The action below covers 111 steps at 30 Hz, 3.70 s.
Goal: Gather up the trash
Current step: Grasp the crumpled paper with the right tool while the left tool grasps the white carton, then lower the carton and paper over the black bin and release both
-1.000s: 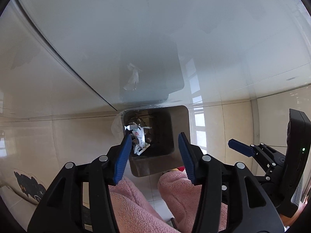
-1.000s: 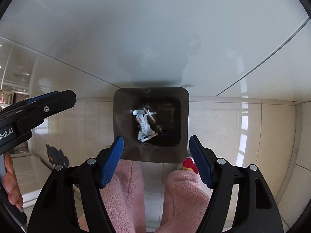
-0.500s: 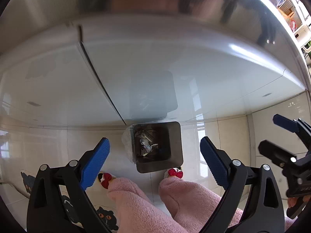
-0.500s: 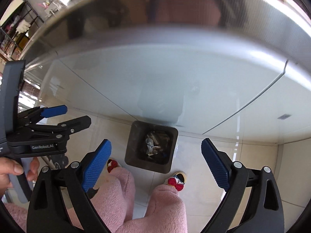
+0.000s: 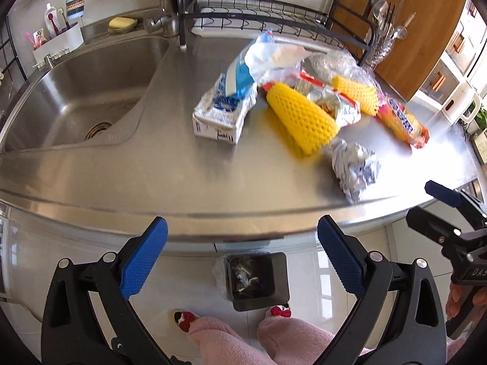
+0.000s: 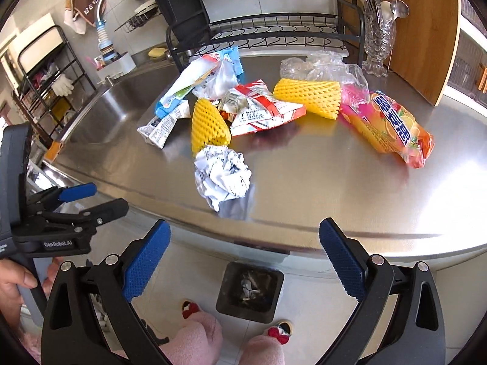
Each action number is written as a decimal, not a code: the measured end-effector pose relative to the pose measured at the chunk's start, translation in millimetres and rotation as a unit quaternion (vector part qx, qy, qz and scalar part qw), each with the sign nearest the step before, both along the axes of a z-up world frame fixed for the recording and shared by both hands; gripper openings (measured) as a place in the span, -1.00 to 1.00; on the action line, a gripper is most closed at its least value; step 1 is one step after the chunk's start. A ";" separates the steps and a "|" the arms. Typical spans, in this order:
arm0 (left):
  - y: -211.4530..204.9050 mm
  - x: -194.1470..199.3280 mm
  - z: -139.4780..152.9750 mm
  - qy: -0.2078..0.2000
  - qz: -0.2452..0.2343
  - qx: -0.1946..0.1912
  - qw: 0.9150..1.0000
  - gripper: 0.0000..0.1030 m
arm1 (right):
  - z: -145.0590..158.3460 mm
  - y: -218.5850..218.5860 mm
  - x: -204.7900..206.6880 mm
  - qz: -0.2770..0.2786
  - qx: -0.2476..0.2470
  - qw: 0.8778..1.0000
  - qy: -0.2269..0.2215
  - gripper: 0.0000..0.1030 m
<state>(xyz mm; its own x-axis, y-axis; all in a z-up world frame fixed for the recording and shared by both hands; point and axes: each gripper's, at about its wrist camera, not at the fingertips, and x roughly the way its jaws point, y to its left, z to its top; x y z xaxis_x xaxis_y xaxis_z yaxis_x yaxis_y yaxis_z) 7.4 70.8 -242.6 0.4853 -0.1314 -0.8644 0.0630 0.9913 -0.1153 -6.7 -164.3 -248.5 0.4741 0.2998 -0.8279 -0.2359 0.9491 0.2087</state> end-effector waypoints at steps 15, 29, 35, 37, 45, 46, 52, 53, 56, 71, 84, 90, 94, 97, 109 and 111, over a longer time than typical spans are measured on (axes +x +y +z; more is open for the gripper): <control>23.8 76.9 -26.4 -0.007 -0.039 0.005 0.999 0.61 | -21.0 30.9 46.4 -0.011 -0.016 1.000 0.007 0.54; 15.5 110.3 -53.0 -0.001 -0.071 0.012 0.997 0.04 | -45.0 40.2 64.0 -0.010 -0.040 0.999 0.031 0.08; 7.7 100.9 -46.2 -0.017 -0.075 0.014 0.997 -0.02 | -40.8 36.9 62.5 -0.009 -0.036 0.999 0.020 -0.06; 6.2 95.7 -39.9 -0.022 -0.073 0.011 0.997 -0.02 | -35.7 35.5 59.8 -0.006 -0.032 0.999 0.013 -0.07; -6.7 60.8 -5.5 -0.055 -0.074 0.022 0.996 -0.02 | -15.3 23.7 39.2 -0.006 -0.025 1.000 -0.011 -0.07; -8.2 54.7 -2.1 -0.056 -0.073 0.021 0.996 -0.02 | -13.2 21.8 35.8 -0.006 -0.022 1.000 -0.012 -0.07; -18.5 13.6 7.7 -0.052 -0.065 0.018 0.996 -0.02 | -4.6 12.8 5.0 0.003 -0.014 1.000 -0.016 -0.07; -20.3 5.0 7.3 -0.050 -0.066 0.017 0.996 -0.02 | -4.5 11.9 -0.4 0.008 -0.015 1.000 -0.014 -0.07; -26.9 -19.4 4.4 -0.039 -0.065 0.012 0.997 -0.02 | -5.8 9.6 -16.5 0.023 -0.022 0.999 -0.008 -0.07; -45.2 -100.7 -63.8 0.060 -0.055 -0.015 0.997 -0.02 | -70.5 -15.8 -68.6 0.027 -0.009 0.994 0.102 -0.07; -56.1 -102.9 -211.6 0.144 -0.059 -0.018 0.988 -0.02 | -193.6 -14.1 -61.0 -0.034 0.019 0.983 0.181 -0.07; -60.7 -93.1 -259.5 0.167 -0.058 -0.024 0.984 -0.02 | -244.6 -11.4 -56.5 -0.053 0.021 0.974 0.219 -0.07; -61.7 -86.6 -291.0 0.190 -0.060 -0.020 0.980 -0.02 | -276.7 -10.5 -53.5 -0.079 0.034 0.963 0.254 -0.07; -64.8 -82.9 -312.4 0.203 -0.067 -0.010 0.977 -0.02 | -295.5 -7.2 -52.7 -0.094 0.038 0.956 0.276 -0.07; -63.2 -70.8 -340.8 0.241 -0.073 -0.003 0.968 0.02 | -316.2 7.0 -42.1 -0.113 0.034 0.942 0.313 0.06; -65.3 -69.2 -335.7 0.238 -0.069 0.003 0.969 0.31 | -315.4 7.6 -40.6 -0.115 0.036 0.942 0.315 0.15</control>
<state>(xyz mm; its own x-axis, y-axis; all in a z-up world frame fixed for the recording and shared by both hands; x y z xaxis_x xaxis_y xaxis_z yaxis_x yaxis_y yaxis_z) -61.7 5.5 -578.3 0.0092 -0.1606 -0.9870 0.1371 0.9779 -0.1579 -47.4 -156.6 -563.9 -0.0439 0.3155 -0.9479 0.1662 0.9379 0.3044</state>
